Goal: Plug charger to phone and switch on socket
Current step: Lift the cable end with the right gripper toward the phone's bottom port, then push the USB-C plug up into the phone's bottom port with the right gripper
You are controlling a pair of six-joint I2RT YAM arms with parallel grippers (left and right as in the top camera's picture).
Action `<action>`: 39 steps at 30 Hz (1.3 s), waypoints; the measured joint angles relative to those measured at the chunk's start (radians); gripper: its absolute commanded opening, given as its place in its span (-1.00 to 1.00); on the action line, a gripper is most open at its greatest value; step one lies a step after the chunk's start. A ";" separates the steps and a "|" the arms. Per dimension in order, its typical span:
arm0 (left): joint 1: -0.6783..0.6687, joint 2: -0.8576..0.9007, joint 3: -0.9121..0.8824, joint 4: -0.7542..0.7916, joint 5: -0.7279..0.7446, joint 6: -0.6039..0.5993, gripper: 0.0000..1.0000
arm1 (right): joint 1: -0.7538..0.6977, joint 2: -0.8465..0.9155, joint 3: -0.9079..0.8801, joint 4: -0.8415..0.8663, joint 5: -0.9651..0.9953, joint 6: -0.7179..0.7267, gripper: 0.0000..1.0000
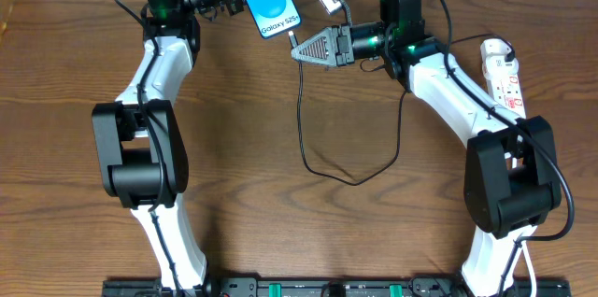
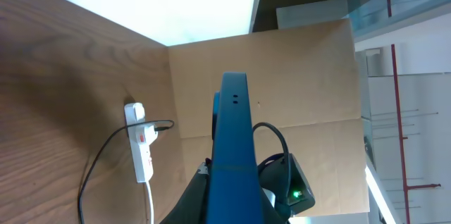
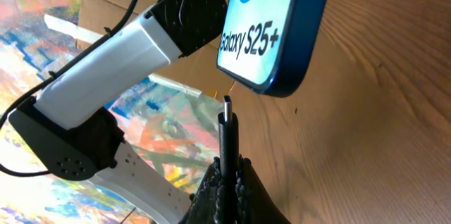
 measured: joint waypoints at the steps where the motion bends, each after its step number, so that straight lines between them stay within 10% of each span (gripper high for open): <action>1: 0.000 0.000 0.000 0.000 0.000 0.000 -0.85 | 0.000 0.000 0.000 0.000 -0.003 0.003 -0.98; 39: -0.021 0.000 0.000 0.000 0.000 -0.023 -0.85 | 0.010 0.000 0.000 -0.004 -0.005 0.026 -0.98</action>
